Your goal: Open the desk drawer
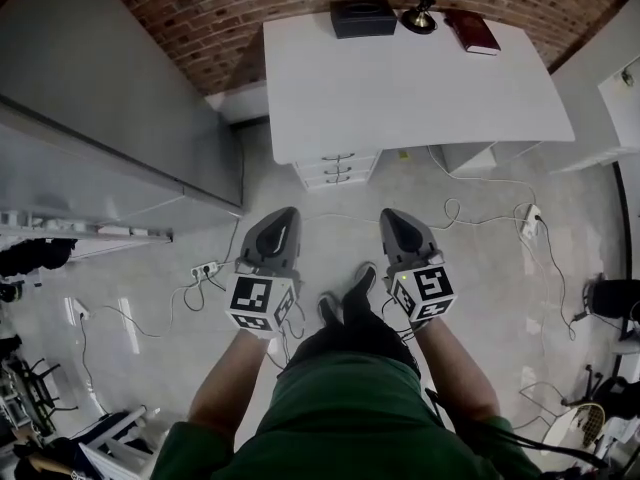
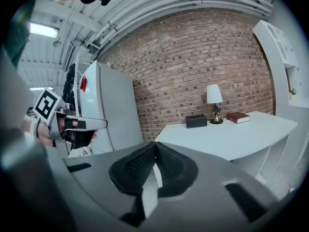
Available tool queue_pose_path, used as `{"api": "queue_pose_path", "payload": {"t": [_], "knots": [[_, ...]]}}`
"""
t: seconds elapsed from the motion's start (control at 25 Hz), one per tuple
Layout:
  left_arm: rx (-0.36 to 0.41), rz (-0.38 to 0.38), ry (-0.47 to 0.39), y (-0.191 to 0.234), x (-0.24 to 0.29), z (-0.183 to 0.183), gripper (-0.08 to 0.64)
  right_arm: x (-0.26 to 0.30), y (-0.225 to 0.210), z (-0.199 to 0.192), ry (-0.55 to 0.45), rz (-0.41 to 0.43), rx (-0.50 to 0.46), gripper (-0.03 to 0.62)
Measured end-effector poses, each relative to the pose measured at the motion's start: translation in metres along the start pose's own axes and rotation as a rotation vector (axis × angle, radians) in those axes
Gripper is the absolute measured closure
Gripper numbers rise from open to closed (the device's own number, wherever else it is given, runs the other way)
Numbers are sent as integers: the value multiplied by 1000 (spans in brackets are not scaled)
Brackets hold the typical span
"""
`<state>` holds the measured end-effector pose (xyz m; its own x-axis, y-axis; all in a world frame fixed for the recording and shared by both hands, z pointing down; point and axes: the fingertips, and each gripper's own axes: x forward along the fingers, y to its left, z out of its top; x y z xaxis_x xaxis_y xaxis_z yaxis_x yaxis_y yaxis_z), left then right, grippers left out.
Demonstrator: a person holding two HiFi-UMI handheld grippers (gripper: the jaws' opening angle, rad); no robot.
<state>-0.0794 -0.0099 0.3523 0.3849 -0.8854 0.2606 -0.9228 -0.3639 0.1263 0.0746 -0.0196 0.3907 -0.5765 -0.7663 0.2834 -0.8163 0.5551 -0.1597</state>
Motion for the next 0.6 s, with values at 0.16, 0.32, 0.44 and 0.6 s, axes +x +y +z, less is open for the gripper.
{"api": "queue_pose_path", "payload": {"t": [0.16, 0.32, 0.44, 0.6], "knots": [[-7, 0, 54, 0, 34, -19, 548, 24, -18, -18, 23, 17, 47, 591], [-16, 2, 109, -3, 72, -40, 548, 53, -44, -36, 51, 60, 59, 591], [2, 1, 150, -8, 92, -59, 548, 67, -63, -60, 82, 70, 77, 591], [16, 11, 189, -13, 110, -83, 548, 77, -83, -86, 115, 39, 74, 591]]}}
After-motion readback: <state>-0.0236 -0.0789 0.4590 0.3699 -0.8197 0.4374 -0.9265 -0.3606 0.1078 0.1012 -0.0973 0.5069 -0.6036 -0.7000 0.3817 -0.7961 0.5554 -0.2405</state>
